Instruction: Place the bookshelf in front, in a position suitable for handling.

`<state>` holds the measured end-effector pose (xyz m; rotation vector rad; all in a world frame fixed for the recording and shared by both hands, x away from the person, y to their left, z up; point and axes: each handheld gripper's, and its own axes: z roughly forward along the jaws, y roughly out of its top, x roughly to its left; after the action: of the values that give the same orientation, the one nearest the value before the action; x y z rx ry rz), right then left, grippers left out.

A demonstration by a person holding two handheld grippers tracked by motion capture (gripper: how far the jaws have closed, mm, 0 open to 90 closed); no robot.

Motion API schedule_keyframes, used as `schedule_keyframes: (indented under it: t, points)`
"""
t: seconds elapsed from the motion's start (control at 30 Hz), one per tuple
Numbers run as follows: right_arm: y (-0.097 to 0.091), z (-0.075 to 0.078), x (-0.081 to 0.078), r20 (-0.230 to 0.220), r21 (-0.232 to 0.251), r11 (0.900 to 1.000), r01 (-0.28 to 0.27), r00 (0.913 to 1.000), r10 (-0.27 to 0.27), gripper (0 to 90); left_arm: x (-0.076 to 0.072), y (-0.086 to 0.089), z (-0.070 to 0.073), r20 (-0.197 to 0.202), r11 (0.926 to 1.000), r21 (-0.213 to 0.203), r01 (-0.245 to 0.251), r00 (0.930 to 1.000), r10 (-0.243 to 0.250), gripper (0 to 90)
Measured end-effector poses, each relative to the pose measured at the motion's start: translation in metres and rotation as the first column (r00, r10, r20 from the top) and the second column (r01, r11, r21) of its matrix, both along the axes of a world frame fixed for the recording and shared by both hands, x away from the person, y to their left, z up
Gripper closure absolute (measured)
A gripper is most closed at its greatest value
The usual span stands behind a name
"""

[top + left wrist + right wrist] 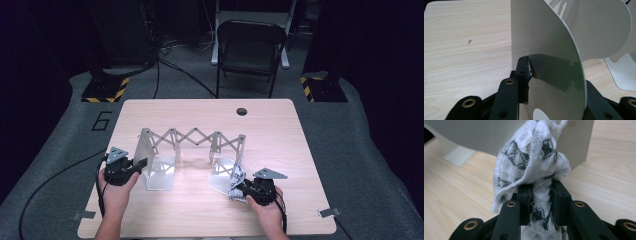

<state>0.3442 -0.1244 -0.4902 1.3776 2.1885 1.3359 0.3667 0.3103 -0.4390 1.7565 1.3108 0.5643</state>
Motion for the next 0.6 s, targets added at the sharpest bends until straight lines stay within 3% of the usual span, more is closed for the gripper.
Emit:
schedule_keyframes:
  t: [0.13, 0.17, 0.23, 0.3, 0.47, 0.6]
  points:
    - [0.009, 0.006, -0.007, 0.015, -0.039, 0.9988, -0.029, 0.9995, 0.030, 72.8, 0.000, 0.000, 0.000, 0.000, 1.0000, 0.004, 0.000, 1.0000, 0.000, 69.9]
    - [0.012, 0.002, -0.007, -0.001, -0.068, 0.9964, -0.050, 0.9987, 0.050, 73.0, 0.000, -0.001, 0.000, 0.001, 1.0000, 0.003, 0.000, 1.0000, 0.000, 69.8]
    - [0.013, -0.002, -0.006, -0.038, -0.058, 0.9956, -0.073, 0.9967, 0.071, 73.2, 0.000, 0.000, 0.000, -0.001, 1.0000, 0.001, 0.001, 1.0000, -0.001, 69.9]
    - [0.016, -0.002, -0.008, -0.047, -0.051, 0.9952, -0.084, 0.9956, 0.081, 73.2, 0.000, 0.000, 0.000, -0.001, 1.0000, 0.002, 0.002, 1.0000, -0.002, 69.8]
    - [0.032, 0.000, -0.018, -0.015, -0.028, 0.9900, -0.138, 0.9904, 0.138, 73.4, 0.001, 0.001, 0.000, -0.002, 1.0000, 0.003, 0.003, 1.0000, -0.003, 69.9]
    - [0.034, 0.000, -0.020, 0.015, -0.036, 0.9907, -0.131, 0.9912, 0.131, 73.6, 0.000, 0.001, 0.000, 0.000, 1.0000, 0.001, 0.003, 1.0000, -0.003, 69.9]
